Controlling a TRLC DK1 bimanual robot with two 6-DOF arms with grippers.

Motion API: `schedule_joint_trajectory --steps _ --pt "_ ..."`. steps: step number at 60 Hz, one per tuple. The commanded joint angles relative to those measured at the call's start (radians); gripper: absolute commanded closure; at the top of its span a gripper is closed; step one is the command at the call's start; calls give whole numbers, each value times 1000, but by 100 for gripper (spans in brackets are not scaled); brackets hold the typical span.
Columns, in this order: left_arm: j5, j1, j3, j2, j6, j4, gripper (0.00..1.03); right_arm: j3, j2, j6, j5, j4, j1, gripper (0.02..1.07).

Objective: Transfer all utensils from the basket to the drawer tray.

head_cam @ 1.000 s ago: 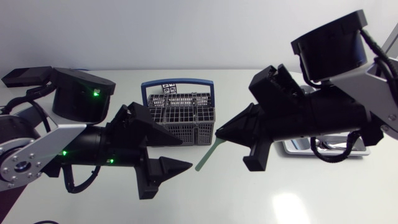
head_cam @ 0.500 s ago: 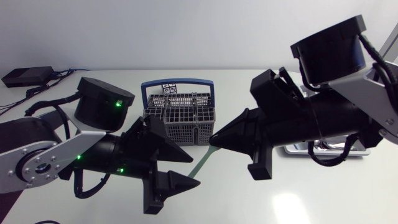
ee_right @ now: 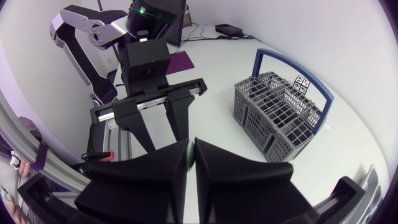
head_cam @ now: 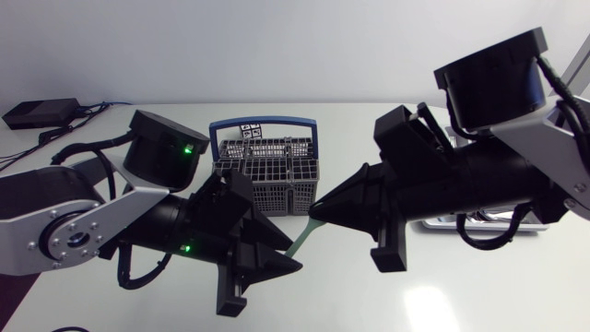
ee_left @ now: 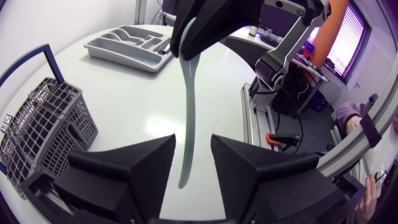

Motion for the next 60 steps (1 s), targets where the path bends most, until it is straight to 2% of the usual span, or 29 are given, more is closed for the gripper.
schedule_joint_trajectory --steps 1,11,15,23,31,37,42,51,60 --pt "18 -10 29 19 8 -6 74 -27 -14 26 -10 16 7 101" --pt "21 -9 33 22 7 -11 83 -29 -14 31 -9 24 7 101" --pt "21 -7 33 22 7 -12 84 -30 -12 31 -6 24 7 101" --pt "21 -4 38 25 5 -12 100 -35 -9 31 2 27 3 101" --pt "21 5 46 34 -13 -14 100 -33 -5 39 11 33 2 100" --pt "21 20 56 40 -36 -14 100 -33 -2 62 28 48 0 83" --pt "21 28 66 44 -51 -15 100 -29 0 77 43 55 -3 74" --pt "-5 49 98 62 -99 -15 100 -10 18 126 83 78 -18 53" --pt "-82 60 115 68 -133 2 100 14 34 172 108 94 -43 46"
